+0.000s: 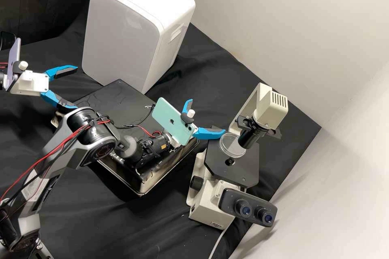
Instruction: Place the petri dish on the microscope
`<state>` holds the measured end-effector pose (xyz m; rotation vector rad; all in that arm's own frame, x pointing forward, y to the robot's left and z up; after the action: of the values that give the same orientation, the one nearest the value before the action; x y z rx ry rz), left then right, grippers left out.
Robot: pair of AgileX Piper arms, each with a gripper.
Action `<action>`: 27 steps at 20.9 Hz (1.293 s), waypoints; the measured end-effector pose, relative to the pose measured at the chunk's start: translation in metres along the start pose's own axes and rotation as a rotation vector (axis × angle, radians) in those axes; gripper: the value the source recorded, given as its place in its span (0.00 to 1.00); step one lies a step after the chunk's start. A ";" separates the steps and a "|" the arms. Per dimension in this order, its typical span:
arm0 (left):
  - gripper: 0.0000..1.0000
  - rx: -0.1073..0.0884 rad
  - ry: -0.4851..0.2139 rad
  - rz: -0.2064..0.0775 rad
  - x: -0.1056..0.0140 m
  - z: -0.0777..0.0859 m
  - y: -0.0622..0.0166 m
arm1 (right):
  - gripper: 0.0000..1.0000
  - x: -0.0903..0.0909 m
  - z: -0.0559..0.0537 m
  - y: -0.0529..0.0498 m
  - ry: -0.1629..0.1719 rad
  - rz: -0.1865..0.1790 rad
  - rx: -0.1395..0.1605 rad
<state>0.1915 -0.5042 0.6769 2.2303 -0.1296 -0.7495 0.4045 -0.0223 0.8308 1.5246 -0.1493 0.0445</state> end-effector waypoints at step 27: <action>1.00 0.001 0.001 -0.008 0.001 0.000 -0.0021 | 1.00 0.014 0.011 0.009 0.117 -0.122 0.096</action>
<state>0.1922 -0.5030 0.6750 2.2328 -0.1212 -0.7529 0.4168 -0.0334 0.8424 1.6200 0.0395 0.0439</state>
